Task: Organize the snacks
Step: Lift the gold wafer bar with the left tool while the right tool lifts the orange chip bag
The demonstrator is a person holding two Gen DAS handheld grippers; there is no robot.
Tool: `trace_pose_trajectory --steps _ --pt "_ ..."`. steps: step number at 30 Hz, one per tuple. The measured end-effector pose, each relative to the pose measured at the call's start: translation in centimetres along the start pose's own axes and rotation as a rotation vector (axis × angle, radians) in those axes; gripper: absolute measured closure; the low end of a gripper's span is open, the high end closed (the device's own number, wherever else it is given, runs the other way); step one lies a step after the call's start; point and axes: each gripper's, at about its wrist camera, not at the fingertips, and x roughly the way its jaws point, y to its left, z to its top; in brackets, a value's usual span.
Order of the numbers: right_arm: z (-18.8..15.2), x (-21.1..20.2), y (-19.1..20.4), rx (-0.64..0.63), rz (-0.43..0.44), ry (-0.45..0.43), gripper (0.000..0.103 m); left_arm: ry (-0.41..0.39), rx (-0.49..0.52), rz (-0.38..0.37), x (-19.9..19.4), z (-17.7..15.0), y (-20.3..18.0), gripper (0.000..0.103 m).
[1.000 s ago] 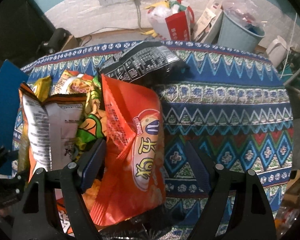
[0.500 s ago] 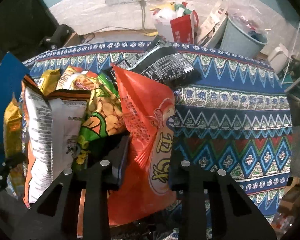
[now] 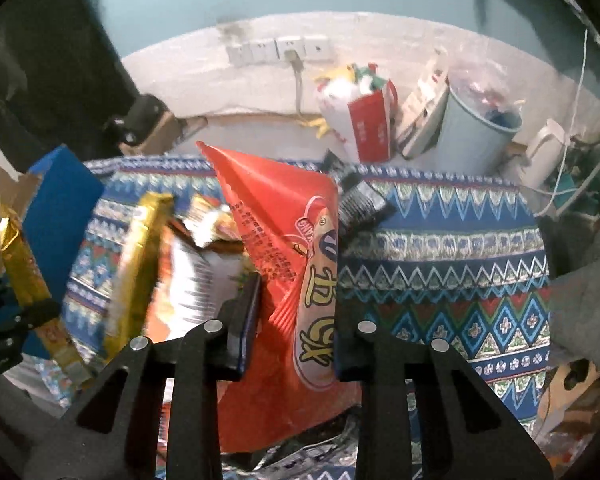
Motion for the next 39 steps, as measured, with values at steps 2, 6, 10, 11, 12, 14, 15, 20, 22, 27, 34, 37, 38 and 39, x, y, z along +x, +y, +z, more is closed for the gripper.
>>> trace_pose_trajectory --steps 2,6,10,11,12,14,15,20,22,27,34,37,38,39 --pt "0.3 -0.8 0.8 -0.009 0.008 -0.02 0.076 -0.019 -0.004 0.001 -0.6 0.0 0.5 0.071" --pt "0.7 -2.2 2.6 -0.033 0.036 -0.059 0.076 -0.058 -0.005 -0.006 -2.1 0.2 1.1 0.071" --pt "1.2 -3.3 4.8 -0.059 0.064 -0.089 0.076 -0.09 -0.015 -0.001 -3.4 0.7 1.5 0.071" --pt "1.2 -3.5 5.2 -0.063 0.07 -0.093 0.076 -0.1 -0.021 -0.001 -3.9 0.8 1.8 0.071" --pt "1.4 -3.7 5.8 -0.07 0.078 -0.099 0.076 -0.112 -0.028 -0.001 -4.3 0.9 2.0 0.071" --pt "1.7 -4.1 6.7 -0.083 0.092 -0.108 0.076 -0.129 -0.037 -0.002 -4.9 1.1 2.2 0.071" --pt "1.9 -4.2 7.4 -0.09 0.102 -0.111 0.076 -0.139 -0.046 -0.005 -5.3 1.2 2.6 0.071" --pt "2.5 -4.5 9.9 -0.12 0.138 -0.122 0.076 -0.192 -0.084 -0.02 -7.7 1.4 4.2 0.071" --pt "2.8 -4.4 10.9 -0.128 0.152 -0.126 0.076 -0.216 -0.093 -0.016 -8.8 1.5 4.8 0.071" --pt "3.6 -4.3 13.5 -0.154 0.178 -0.135 0.077 -0.274 -0.141 -0.023 -11.4 1.4 6.9 0.071" --pt "4.8 -4.6 17.8 -0.194 0.231 -0.156 0.077 -0.346 -0.18 -0.003 -14.2 0.7 9.5 0.071" --pt "5.2 -4.4 19.5 -0.214 0.25 -0.156 0.077 -0.366 -0.197 0.019 -15.0 0.2 10.8 0.071" --pt "5.3 -4.3 20.0 -0.218 0.255 -0.156 0.077 -0.369 -0.204 0.027 -15.1 0.0 11.3 0.071" --pt "5.4 -4.1 20.9 -0.228 0.263 -0.152 0.077 -0.371 -0.214 0.032 -15.2 -0.3 11.9 0.071"
